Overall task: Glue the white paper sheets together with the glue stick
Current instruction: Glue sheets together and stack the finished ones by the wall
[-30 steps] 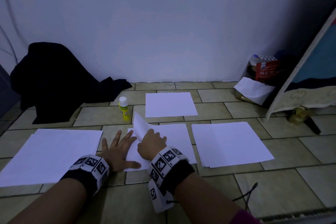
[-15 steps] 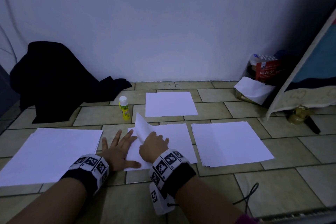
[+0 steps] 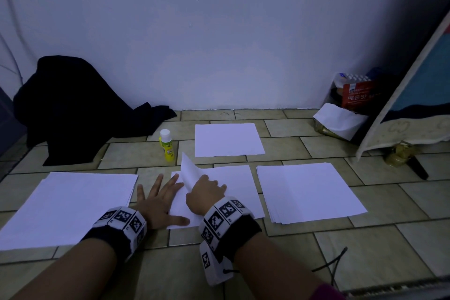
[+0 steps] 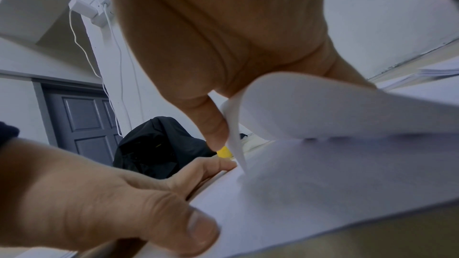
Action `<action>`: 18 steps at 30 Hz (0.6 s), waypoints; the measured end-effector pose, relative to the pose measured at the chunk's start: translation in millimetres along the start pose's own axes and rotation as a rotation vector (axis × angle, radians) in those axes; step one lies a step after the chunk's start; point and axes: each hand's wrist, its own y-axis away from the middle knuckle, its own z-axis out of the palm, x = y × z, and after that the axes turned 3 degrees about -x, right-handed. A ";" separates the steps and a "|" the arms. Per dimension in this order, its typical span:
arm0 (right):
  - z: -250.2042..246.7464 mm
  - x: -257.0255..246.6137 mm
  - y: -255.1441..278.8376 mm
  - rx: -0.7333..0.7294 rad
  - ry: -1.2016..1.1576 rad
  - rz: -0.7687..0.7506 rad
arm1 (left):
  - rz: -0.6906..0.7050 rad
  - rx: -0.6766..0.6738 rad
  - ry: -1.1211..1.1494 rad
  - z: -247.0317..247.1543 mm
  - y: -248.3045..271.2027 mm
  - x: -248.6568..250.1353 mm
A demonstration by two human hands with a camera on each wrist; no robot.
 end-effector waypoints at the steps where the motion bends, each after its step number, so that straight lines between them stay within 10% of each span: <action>1: 0.0 -0.3 0.0 -0.001 0.003 -0.001 | 0.000 -0.001 0.000 -0.1 0.1 0.1; 18: -0.2 9.1 3.6 -0.009 0.052 -0.137 | 0.000 -0.045 0.009 -2.6 2.2 -1.4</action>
